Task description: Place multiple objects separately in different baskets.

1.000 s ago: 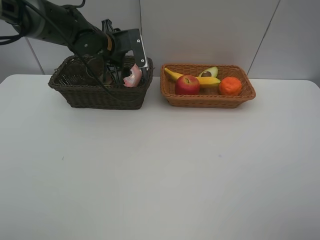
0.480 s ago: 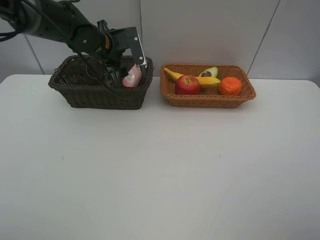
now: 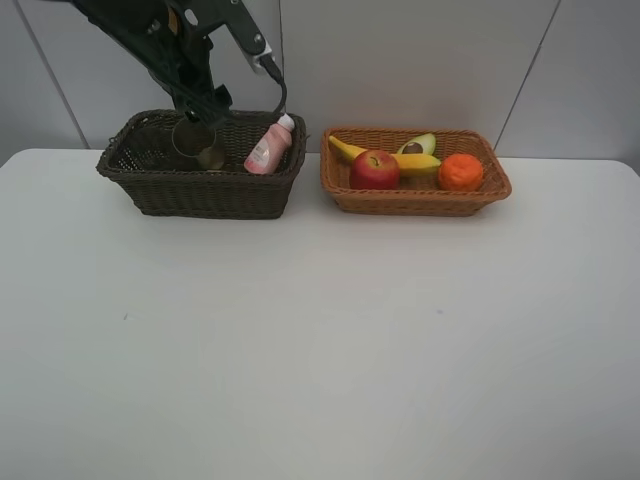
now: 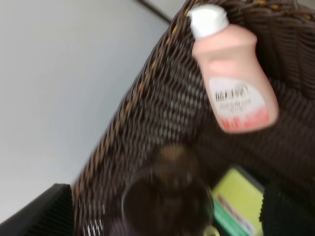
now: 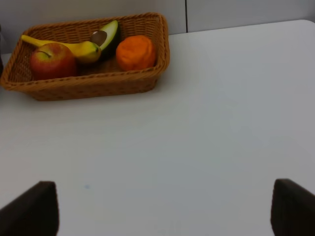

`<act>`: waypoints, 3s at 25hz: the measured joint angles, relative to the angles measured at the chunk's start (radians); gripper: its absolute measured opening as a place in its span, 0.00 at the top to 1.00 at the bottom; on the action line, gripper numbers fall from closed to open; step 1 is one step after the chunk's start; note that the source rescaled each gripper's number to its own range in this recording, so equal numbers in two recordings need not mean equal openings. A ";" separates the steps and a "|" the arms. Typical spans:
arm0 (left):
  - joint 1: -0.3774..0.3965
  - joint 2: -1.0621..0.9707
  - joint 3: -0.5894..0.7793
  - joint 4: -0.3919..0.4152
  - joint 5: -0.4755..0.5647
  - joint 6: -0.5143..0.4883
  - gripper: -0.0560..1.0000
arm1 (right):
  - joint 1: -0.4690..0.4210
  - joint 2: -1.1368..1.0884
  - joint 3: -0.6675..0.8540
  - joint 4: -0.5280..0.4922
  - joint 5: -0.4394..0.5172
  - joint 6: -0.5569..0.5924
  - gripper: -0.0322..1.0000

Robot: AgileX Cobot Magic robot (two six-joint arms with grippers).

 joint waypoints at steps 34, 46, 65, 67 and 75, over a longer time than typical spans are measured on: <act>0.000 -1.087 0.644 -0.269 0.608 -0.307 0.00 | 0.000 0.000 0.000 0.000 0.000 0.000 0.15; 0.000 -1.422 0.861 -0.413 0.609 -0.308 0.00 | 0.000 0.000 0.000 0.000 0.000 0.000 0.15; 0.016 -1.778 0.982 -0.421 0.583 -0.251 0.00 | 0.000 0.000 0.000 0.000 0.000 0.000 0.15; 0.053 -1.833 0.982 -0.422 0.583 -0.247 0.00 | 0.000 0.000 0.000 0.000 0.000 0.000 0.15; 0.224 -1.849 0.982 -0.463 0.583 -0.189 0.00 | 0.000 0.000 0.000 0.000 0.000 0.000 0.15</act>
